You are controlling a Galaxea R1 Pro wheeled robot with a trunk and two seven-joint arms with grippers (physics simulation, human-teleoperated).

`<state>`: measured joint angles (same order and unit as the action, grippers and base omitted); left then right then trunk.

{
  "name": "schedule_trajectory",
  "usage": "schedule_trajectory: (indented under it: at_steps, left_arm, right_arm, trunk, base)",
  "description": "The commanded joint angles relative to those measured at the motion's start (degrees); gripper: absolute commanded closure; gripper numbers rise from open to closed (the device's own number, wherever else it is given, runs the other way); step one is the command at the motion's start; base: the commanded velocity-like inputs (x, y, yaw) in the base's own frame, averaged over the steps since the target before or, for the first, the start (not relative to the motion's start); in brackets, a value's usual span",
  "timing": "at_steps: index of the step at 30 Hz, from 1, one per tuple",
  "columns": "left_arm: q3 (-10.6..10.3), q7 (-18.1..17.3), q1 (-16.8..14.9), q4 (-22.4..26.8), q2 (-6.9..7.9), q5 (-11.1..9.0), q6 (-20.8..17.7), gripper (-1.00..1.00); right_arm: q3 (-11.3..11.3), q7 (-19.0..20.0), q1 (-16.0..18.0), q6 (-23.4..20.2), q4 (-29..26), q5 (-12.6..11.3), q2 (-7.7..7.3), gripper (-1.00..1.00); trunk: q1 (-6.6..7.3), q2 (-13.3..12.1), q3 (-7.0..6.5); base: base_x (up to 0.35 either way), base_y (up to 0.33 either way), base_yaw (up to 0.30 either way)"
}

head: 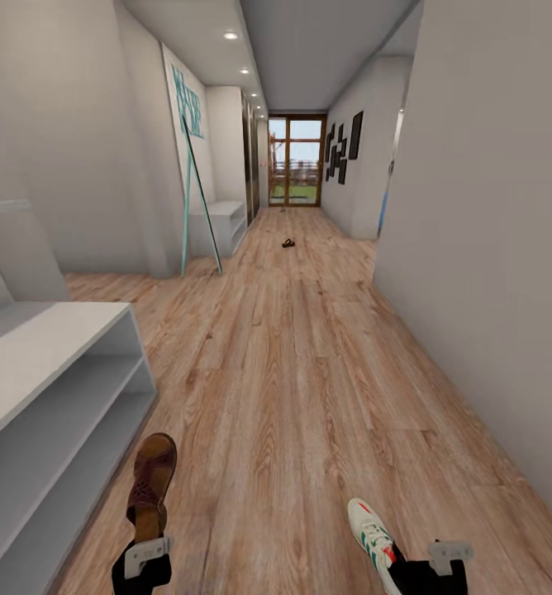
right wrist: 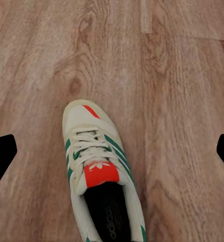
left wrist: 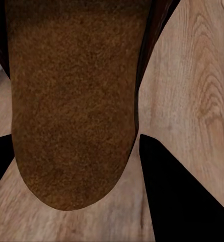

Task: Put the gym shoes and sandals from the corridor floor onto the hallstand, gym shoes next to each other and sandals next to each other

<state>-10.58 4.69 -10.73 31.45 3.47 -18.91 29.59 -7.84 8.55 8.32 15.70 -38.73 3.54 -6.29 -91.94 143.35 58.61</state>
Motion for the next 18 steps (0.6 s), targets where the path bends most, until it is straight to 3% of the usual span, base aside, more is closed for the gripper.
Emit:
schedule_trajectory:
  at_steps: [1,4,8,13,15,18]
  left_arm:
    - [-0.5,0.5,-0.1,0.1,0.04,-0.1,-0.2,1.0]
    - [-0.6,0.4,-1.0,1.5,-0.06,0.1,-3.2,1.0]
    - [-0.8,0.2,-4.7,5.0,-0.08,0.1,-9.8,1.0]
    - [-1.0,-0.8,-11.5,10.2,-0.43,0.1,-21.3,1.0]
    - [-1.1,-5.4,-16.7,11.9,-0.69,0.1,-28.1,1.0]
    - [-1.1,-9.2,-18.7,12.5,-0.75,0.1,-30.5,1.0]
  right_arm:
    - [-0.3,0.4,0.0,0.1,-0.5,0.6,-0.08,-1.0]
    - [-0.3,0.5,0.0,-0.6,-2.3,1.0,-0.43,-1.0]
    - [-0.3,0.5,0.3,-3.3,-4.7,2.1,-1.11,-1.0]
    - [-0.3,1.7,1.2,-10.3,-9.5,6.1,-2.16,-1.0]
    - [-0.4,5.8,2.1,-13.5,-11.7,8.7,-2.38,-1.0]
    - [-0.4,8.3,2.5,-14.4,-12.2,9.4,-2.65,-1.0]
  trunk:
    - [0.01,0.0,0.05]
    - [0.01,0.0,0.05]
    - [0.01,0.0,0.05]
    - [0.01,0.0,0.05]
    - [0.01,0.0,0.05]
    - [0.01,0.0,0.05]
  base:
    - [0.0,0.0,0.004]
    - [0.0,0.0,0.002]
    - [0.0,0.0,0.0]
    - [0.0,0.0,0.0]
    - [0.0,0.0,0.0]
    - [0.0,0.0,0.0]
